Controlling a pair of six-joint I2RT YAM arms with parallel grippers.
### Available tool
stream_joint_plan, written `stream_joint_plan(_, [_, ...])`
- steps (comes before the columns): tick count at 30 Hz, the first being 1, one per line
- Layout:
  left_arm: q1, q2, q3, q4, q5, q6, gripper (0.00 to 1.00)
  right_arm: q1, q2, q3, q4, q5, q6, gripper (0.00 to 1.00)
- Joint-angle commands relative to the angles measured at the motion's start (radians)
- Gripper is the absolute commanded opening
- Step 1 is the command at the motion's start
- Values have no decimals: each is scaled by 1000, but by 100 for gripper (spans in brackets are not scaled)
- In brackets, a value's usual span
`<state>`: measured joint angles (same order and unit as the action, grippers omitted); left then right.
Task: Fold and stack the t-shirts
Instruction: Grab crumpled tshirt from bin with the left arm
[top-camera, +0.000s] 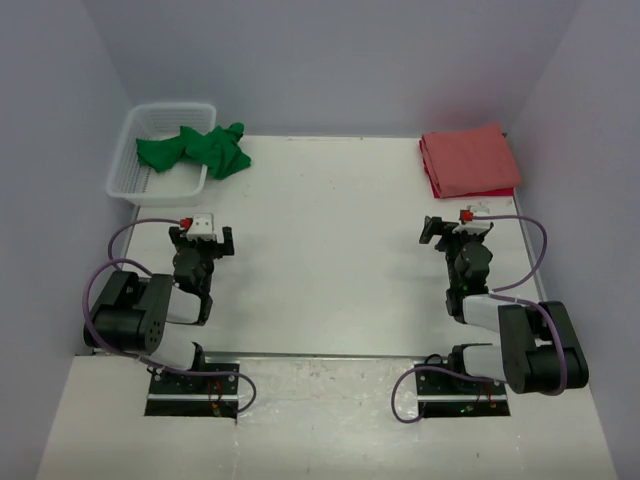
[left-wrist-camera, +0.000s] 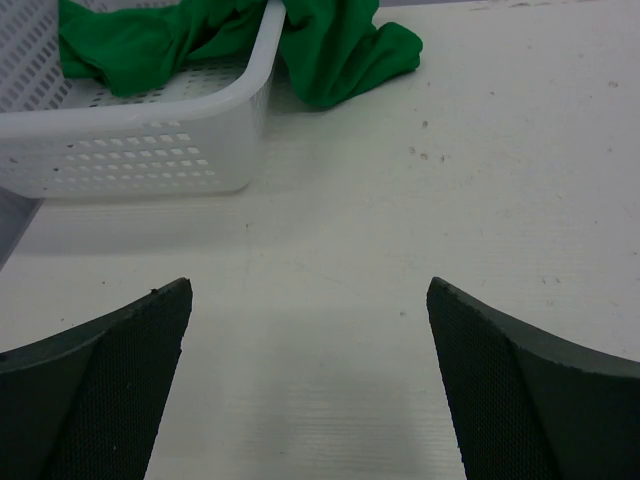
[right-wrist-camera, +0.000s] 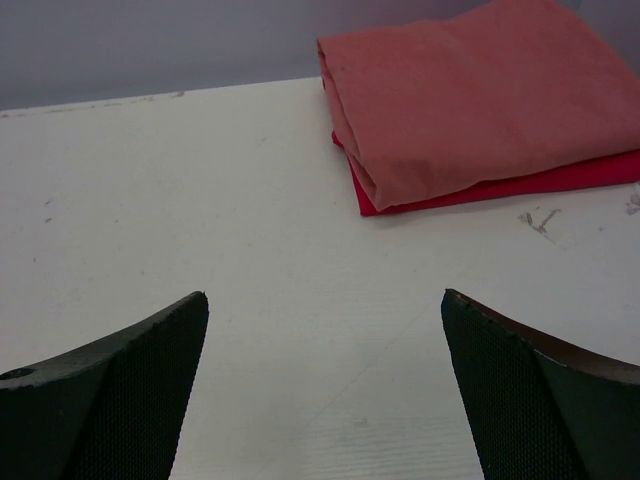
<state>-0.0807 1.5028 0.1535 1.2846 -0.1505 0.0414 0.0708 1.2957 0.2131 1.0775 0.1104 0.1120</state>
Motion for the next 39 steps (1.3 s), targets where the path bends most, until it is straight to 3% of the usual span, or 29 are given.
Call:
stream_joint_plan(1, [9, 0, 17, 53, -15, -9, 100, -3, 1, 25, 52, -6, 3, 99])
stream_joint_plan(8, [7, -3, 20, 61, -27, -8, 100, 9, -10, 2, 91, 27, -1, 99])
stream_joint_plan(10, [-1, -60, 58, -61, -37, -6, 100, 55, -50, -18, 128, 160, -9, 99])
stream_joint_plan(11, [-8, -78, 87, -120, -102, -6, 100, 64, -82, 5, 31, 172, -27, 99])
stream_joint_plan(12, [-20, -90, 181, -300, -128, -20, 100, 81, -120, 41, -73, 201, -40, 99])
stream_joint_plan(14, [-34, -113, 339, -468, -206, -21, 100, 136, -209, 168, -334, 271, -73, 99])
stream_joint_plan(16, [-53, -128, 435, -666, -265, -23, 100, 187, -277, 227, -410, 310, -87, 99])
stream_joint_plan(18, [-74, -131, 633, -940, -432, -98, 100, 202, -332, 328, -580, 293, -17, 99])
stream_joint_plan(19, [-76, -116, 717, -1058, -467, -179, 100, 204, -361, 376, -681, 247, 27, 99])
stream_joint_plan(20, [-76, -99, 897, -1331, -527, -239, 100, 204, -398, 484, -862, 118, 64, 99])
stream_joint_plan(23, [-77, -20, 1154, -1663, -604, -356, 100, 215, -403, 678, -1104, -105, 81, 99])
stream_joint_plan(26, [-38, 8, 1256, -1786, -520, -460, 100, 264, -406, 824, -1257, -98, 106, 99])
stream_joint_plan(29, [37, -12, 1285, -1760, -191, -475, 100, 279, -508, 799, -1202, -260, 87, 99])
stream_joint_plan(30, [44, -21, 1290, -1765, -169, -497, 100, 274, -544, 771, -1165, -246, 147, 99])
stream_joint_plan(31, [44, -21, 1313, -1774, -172, -506, 100, 268, -573, 714, -1104, -211, 316, 99])
stream_joint_plan(33, [44, -7, 1340, -1785, -173, -524, 100, 247, -595, 681, -1026, -375, 354, 99])
stream_joint_plan(36, [51, 37, 1354, -1710, -103, -464, 100, 253, -476, 858, -1157, -434, 353, 90])
stream_joint_plan(37, [56, 63, 1408, -1694, -21, -413, 100, 254, -451, 893, -1239, -428, 338, 93])
stream_joint_plan(39, [59, 167, 1489, -1755, -90, -393, 100, 253, -405, 943, -1294, -410, 305, 99])
